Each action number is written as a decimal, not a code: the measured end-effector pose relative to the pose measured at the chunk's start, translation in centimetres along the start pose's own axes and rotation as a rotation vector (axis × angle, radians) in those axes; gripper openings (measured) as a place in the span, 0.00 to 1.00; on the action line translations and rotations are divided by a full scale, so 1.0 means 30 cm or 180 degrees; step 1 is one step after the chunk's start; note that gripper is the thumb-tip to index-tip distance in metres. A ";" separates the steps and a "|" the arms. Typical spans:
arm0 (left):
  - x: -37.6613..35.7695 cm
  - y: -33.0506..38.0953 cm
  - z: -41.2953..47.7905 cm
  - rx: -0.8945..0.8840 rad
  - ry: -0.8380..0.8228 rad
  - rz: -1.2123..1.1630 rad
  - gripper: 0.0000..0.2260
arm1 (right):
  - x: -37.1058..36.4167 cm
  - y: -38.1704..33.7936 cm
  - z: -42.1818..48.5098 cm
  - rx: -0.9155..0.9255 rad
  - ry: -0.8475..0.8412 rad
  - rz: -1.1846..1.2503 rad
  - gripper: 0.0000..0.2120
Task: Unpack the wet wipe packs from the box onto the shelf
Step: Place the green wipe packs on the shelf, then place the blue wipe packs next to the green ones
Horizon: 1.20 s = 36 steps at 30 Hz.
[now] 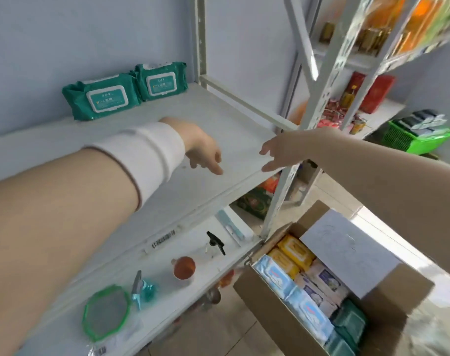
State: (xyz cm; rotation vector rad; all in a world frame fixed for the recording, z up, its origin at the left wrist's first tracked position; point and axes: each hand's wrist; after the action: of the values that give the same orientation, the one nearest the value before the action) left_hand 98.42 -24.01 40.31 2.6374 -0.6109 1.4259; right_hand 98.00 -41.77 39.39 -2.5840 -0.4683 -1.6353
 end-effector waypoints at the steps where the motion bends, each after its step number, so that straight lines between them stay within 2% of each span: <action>1: 0.001 0.090 -0.005 -0.0145 -0.0102 -0.0082 0.24 | -0.039 0.047 -0.066 -0.0011 -0.0033 0.0048 0.30; 6: -0.074 0.522 0.054 -0.0754 -0.0364 0.0267 0.24 | -0.342 0.298 -0.331 -0.0220 -0.0539 0.0423 0.27; 12: -0.291 0.909 0.219 -0.1215 -0.0591 0.1092 0.27 | -0.802 0.562 -0.535 -0.0966 -0.1259 0.0995 0.29; 16: -0.424 1.030 0.372 -0.1363 -0.0939 0.1216 0.27 | -1.075 0.650 -0.548 -0.1230 -0.1644 0.1248 0.28; 22: -0.634 1.095 0.701 -0.1367 -0.1472 0.1227 0.27 | -1.434 0.649 -0.450 -0.1626 -0.2175 0.2123 0.24; 25: -0.751 1.103 0.809 -0.1343 -0.1592 0.0893 0.30 | -1.560 0.588 -0.365 -0.1913 -0.2060 0.2560 0.26; 28: -0.871 1.089 0.914 -0.1101 -0.1526 0.0175 0.37 | -1.676 0.529 -0.271 -0.2275 -0.2030 0.3107 0.31; 31: -1.014 1.063 1.069 -0.0362 -0.1348 -0.0568 0.43 | -1.855 0.480 -0.152 -0.2631 -0.1892 0.3922 0.36; 35: -1.223 1.024 1.271 0.0767 -0.0905 -0.1621 0.39 | -2.108 0.452 0.019 -0.3304 -0.1489 0.5021 0.44; 36: -1.266 1.024 1.305 0.0979 -0.0837 -0.1838 0.39 | -2.176 0.438 0.056 -0.3423 -0.1381 0.5286 0.49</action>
State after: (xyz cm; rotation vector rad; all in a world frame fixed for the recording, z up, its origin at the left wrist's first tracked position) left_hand 98.97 -50.60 -16.36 2.8972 0.3774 1.0725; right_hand 77.29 -68.82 -17.87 -2.0863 2.3418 -0.5728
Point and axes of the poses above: each hand's wrist, its own z-axis towards the middle knuckle, its own x-axis out of the back of the hand, y = z × x, and after that the axes turned 2 degrees about z, right-handed
